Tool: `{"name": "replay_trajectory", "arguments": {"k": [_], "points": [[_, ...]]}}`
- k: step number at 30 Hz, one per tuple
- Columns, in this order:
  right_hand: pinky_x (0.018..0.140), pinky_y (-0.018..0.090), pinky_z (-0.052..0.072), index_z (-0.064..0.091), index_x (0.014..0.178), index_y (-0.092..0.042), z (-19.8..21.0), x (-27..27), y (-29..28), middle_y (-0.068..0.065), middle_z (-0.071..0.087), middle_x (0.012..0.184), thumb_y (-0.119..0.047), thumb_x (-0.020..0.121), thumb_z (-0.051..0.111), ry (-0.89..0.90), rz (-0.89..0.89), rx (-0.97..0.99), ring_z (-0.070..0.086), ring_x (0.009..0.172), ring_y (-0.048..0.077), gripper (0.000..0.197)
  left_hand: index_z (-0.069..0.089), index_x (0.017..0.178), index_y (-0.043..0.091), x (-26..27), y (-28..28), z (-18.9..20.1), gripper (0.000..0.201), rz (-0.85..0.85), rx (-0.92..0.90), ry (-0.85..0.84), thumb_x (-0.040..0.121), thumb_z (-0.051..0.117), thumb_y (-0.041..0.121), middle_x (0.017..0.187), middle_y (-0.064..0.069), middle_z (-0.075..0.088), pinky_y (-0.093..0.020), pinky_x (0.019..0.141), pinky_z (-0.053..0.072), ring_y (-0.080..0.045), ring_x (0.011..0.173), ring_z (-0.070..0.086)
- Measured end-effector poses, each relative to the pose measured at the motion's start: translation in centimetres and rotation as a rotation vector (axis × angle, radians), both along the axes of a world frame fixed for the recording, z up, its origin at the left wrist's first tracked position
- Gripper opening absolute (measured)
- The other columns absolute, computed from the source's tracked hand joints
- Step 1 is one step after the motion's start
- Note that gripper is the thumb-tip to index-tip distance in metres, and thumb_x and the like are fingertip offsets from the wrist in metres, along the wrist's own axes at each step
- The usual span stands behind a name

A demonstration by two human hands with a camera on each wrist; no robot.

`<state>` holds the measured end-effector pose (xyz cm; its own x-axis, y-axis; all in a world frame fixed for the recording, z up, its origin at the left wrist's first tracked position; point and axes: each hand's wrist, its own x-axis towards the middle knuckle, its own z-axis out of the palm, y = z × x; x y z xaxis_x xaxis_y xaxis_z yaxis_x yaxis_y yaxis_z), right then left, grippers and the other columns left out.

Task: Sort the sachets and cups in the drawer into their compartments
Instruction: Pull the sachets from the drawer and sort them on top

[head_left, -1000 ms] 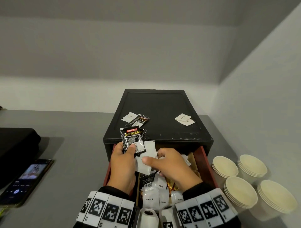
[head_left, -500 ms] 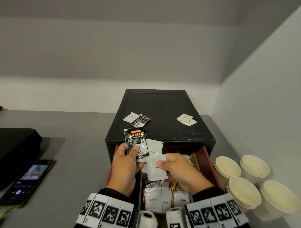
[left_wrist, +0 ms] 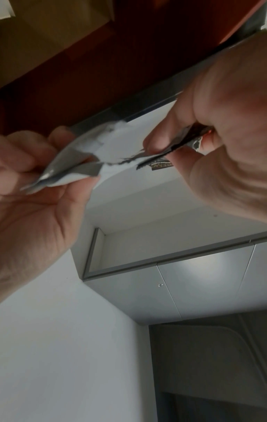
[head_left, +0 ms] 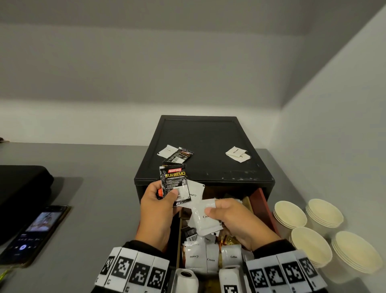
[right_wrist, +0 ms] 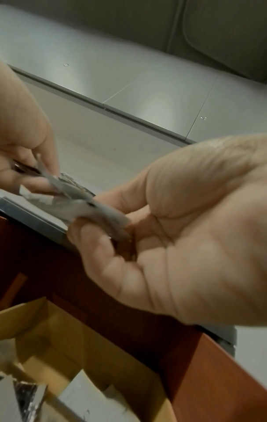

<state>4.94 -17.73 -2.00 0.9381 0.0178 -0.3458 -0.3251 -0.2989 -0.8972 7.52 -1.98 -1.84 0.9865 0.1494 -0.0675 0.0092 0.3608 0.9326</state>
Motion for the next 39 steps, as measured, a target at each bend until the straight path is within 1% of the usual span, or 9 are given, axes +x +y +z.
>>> {"name": "replay_trajectory", "arguments": {"k": [2,5,9,15,23,25,28,34,39], "points": [[0.062,0.026,0.05,0.063,0.107,-0.005,-0.4,0.2,-0.8,0.012,0.064,0.101,-0.023,0.093,0.055,0.046,-0.108,0.091,0.06,0.083,0.018,0.025,0.056,0.09,0.016,0.0,0.1,0.2,0.022,0.026,-0.026,0.001,0.09,0.052,-0.006,0.083,-0.003,0.067,-0.02,0.046,0.052,-0.01,0.063,0.068],[0.055,0.026,0.046,0.058,0.105,-0.007,-0.9,0.8,-1.8,0.013,0.062,0.096,-0.019,0.094,0.054,0.115,-0.438,0.225,0.058,0.076,0.02,0.016,0.055,0.09,0.016,0.2,0.1,0.3,0.023,0.042,-0.048,0.006,0.091,0.051,-0.007,0.083,-0.004,0.066,-0.017,0.044,0.05,-0.009,0.06,0.067],[0.06,0.027,0.051,0.053,0.123,-0.004,-2.0,1.5,-2.8,0.015,0.059,0.113,-0.02,0.095,0.055,0.16,-0.69,0.497,0.059,0.08,0.022,0.032,0.056,0.092,0.016,0.1,-0.1,0.1,0.022,0.033,-0.042,0.014,0.091,0.051,-0.005,0.085,-0.004,0.066,-0.017,0.044,0.05,-0.009,0.063,0.068],[0.064,0.027,0.05,0.055,0.119,-0.004,-1.3,0.6,-2.8,0.009,0.062,0.095,-0.017,0.095,0.054,0.15,-0.541,0.44,0.06,0.078,0.021,0.028,0.056,0.092,0.016,0.0,-0.1,0.0,0.021,0.016,-0.058,0.02,0.091,0.051,-0.005,0.086,-0.006,0.067,-0.017,0.044,0.05,-0.012,0.065,0.068],[0.083,0.04,0.054,0.062,0.104,-0.002,3.6,1.3,2.1,0.012,0.067,0.101,-0.058,0.078,0.062,-0.192,-0.051,-0.092,0.063,0.09,0.018,0.062,0.063,0.095,0.014,-0.6,-0.6,0.2,0.017,-0.128,0.042,-0.037,0.089,0.057,-0.001,0.081,-0.002,0.07,-0.021,0.048,0.052,-0.011,0.065,0.067],[0.081,0.033,0.051,0.066,0.097,-0.017,4.1,1.7,3.3,0.0,0.066,0.098,-0.051,0.076,0.069,-0.285,-0.021,-0.168,0.061,0.091,0.012,0.04,0.068,0.094,0.013,-1.3,-0.8,0.3,0.017,-0.211,0.108,-0.092,0.089,0.058,0.001,0.075,-0.003,0.068,-0.017,0.044,0.045,-0.005,0.053,0.061],[0.077,0.029,0.052,0.066,0.087,-0.025,3.9,2.4,4.3,-0.001,0.07,0.091,-0.03,0.083,0.069,-0.361,-0.038,-0.139,0.065,0.087,0.014,0.007,0.071,0.097,0.017,-1.5,-0.8,0.1,0.021,-0.246,0.151,-0.106,0.088,0.06,0.001,0.076,-0.009,0.063,-0.016,0.041,0.04,-0.003,0.044,0.05],[0.073,0.027,0.049,0.062,0.096,-0.016,3.2,3.2,4.2,0.0,0.068,0.093,-0.021,0.092,0.058,-0.335,-0.226,0.015,0.063,0.086,0.014,0.008,0.065,0.113,0.02,-0.9,-0.1,-0.4,0.046,-0.203,0.07,-0.031,0.079,0.065,-0.012,0.084,-0.001,0.064,-0.021,0.056,0.053,-0.011,0.058,0.056],[0.084,0.042,0.054,0.055,0.091,-0.02,3.3,3.7,2.8,0.007,0.065,0.099,-0.015,0.092,0.057,-0.355,-0.478,0.101,0.065,0.09,0.021,0.005,0.065,0.108,0.024,-0.7,0.2,0.0,0.047,-0.165,0.063,-0.022,0.079,0.064,-0.013,0.072,0.008,0.067,-0.019,0.057,0.054,-0.002,0.058,0.063]]}}
